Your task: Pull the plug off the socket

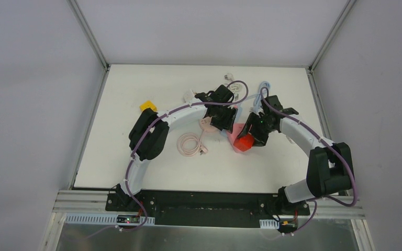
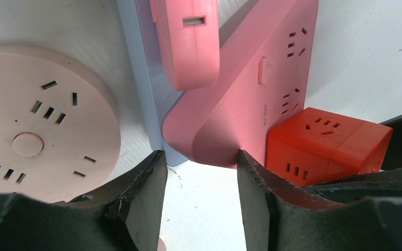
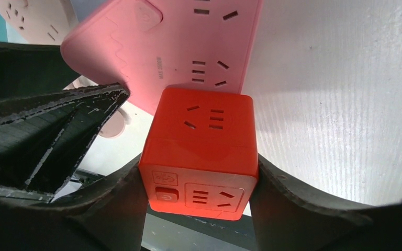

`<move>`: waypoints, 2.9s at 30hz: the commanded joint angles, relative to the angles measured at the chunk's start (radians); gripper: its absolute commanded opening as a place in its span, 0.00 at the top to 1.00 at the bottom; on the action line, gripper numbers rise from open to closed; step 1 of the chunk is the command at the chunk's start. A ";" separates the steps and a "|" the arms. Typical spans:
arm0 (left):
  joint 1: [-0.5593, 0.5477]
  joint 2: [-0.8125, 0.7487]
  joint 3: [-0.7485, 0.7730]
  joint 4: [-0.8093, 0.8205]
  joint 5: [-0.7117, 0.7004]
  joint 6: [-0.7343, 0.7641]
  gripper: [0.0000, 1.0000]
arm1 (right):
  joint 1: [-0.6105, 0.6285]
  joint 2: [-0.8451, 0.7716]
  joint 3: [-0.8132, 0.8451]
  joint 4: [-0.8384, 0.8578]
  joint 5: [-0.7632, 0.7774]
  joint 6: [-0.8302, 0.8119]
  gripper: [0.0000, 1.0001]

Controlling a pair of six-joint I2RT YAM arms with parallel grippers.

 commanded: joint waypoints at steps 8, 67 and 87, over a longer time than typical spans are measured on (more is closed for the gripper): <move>-0.023 0.111 -0.057 -0.145 -0.135 0.090 0.51 | -0.010 -0.108 -0.006 0.210 -0.172 -0.007 1.00; -0.027 0.172 -0.026 -0.216 -0.167 0.098 0.60 | 0.019 -0.090 0.095 0.148 -0.131 0.034 1.00; -0.015 0.071 0.059 -0.223 -0.049 0.126 0.56 | -0.102 -0.258 0.018 0.030 -0.066 -0.132 1.00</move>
